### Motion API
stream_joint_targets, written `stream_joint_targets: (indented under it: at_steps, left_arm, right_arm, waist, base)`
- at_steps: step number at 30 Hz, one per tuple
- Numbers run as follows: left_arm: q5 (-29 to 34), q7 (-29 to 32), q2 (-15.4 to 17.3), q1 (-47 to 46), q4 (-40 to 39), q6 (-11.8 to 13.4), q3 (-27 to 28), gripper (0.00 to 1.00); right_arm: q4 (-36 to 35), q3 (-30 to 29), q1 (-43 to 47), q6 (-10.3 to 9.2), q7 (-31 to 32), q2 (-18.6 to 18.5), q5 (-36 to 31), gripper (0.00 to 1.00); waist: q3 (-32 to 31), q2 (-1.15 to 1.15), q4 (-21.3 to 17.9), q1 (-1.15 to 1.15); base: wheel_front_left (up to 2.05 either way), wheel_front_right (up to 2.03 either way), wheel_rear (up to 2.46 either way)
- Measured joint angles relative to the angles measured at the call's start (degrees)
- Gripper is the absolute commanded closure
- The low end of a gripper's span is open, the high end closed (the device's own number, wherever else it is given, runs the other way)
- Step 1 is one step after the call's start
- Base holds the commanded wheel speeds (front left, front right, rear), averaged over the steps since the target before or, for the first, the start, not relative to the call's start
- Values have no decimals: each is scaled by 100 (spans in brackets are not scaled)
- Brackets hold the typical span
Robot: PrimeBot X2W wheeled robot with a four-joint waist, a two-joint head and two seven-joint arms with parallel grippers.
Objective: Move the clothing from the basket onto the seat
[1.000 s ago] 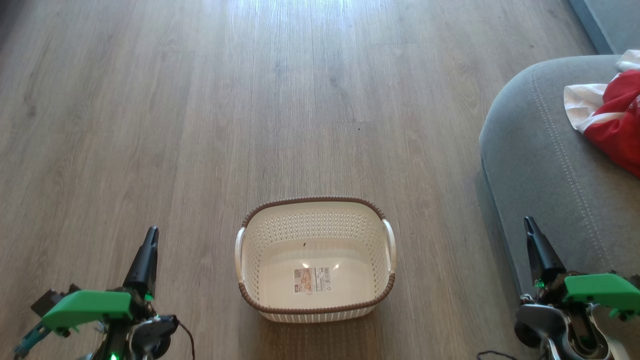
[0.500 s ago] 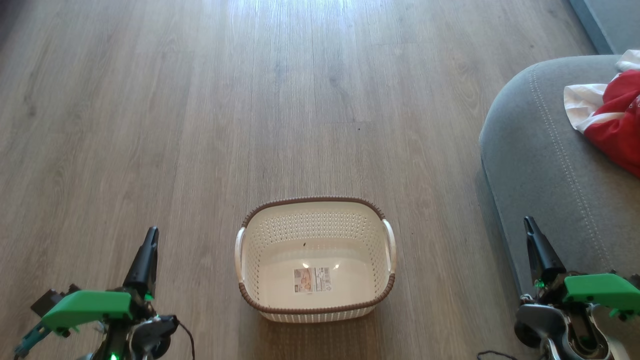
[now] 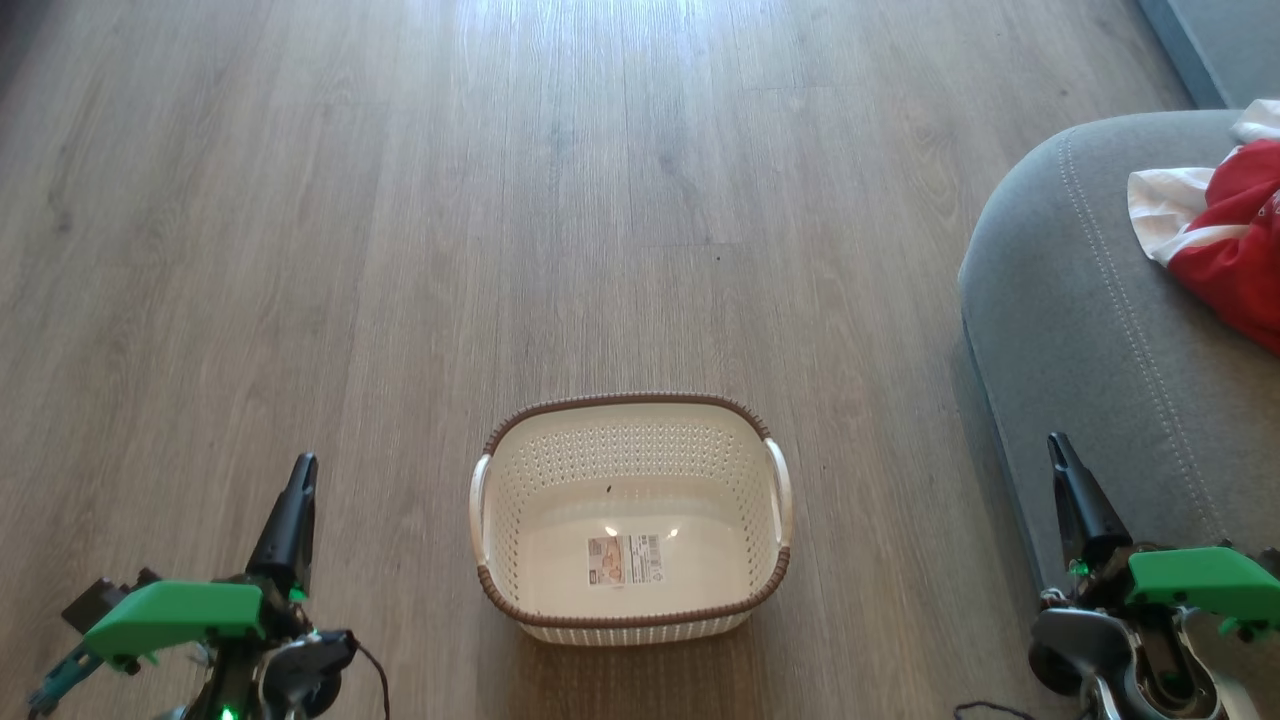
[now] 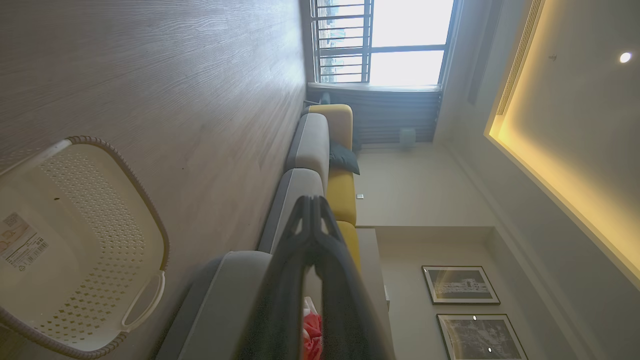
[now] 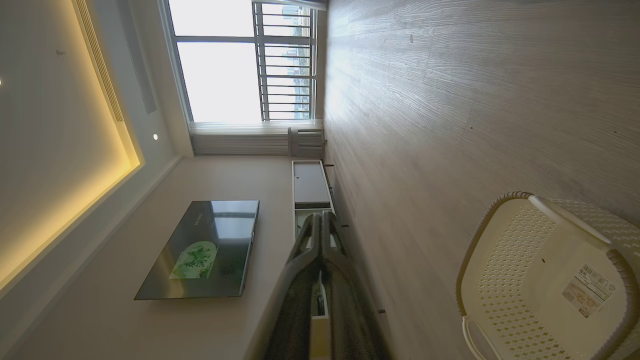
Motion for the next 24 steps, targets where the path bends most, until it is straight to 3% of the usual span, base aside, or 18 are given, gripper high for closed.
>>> stream_joint_targets:
  at_steps: [24]
  left_arm:
    - [0, 0, -1, 0, 0, 0, 0, 100]
  right_arm:
    - [0, 0, 0, 0, 0, 0, 0, 100]
  waist:
    - [0, 0, 0, 0]
  base:
    - [0, 0, 0]
